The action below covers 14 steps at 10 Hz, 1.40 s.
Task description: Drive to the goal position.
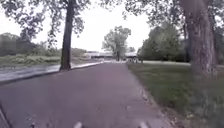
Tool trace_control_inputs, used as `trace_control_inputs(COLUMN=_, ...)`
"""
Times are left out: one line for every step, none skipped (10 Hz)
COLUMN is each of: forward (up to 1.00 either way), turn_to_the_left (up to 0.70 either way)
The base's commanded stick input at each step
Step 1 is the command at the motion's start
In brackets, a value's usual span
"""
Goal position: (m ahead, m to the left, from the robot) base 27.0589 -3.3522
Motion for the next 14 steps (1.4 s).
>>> trace_control_inputs(forward=0.7, turn_to_the_left=0.0)
trace_control_inputs(forward=0.7, turn_to_the_left=0.0)
trace_control_inputs(forward=0.7, turn_to_the_left=0.0)
trace_control_inputs(forward=0.7, turn_to_the_left=0.0)
trace_control_inputs(forward=0.7, turn_to_the_left=0.0)
trace_control_inputs(forward=0.7, turn_to_the_left=0.0)
trace_control_inputs(forward=0.7, turn_to_the_left=0.0)
trace_control_inputs(forward=0.7, turn_to_the_left=0.0)
trace_control_inputs(forward=0.7, turn_to_the_left=0.0)
trace_control_inputs(forward=0.7, turn_to_the_left=0.0)
trace_control_inputs(forward=0.7, turn_to_the_left=0.0)
trace_control_inputs(forward=0.7, turn_to_the_left=0.0)
trace_control_inputs(forward=0.7, turn_to_the_left=0.0)
trace_control_inputs(forward=0.7, turn_to_the_left=0.0)
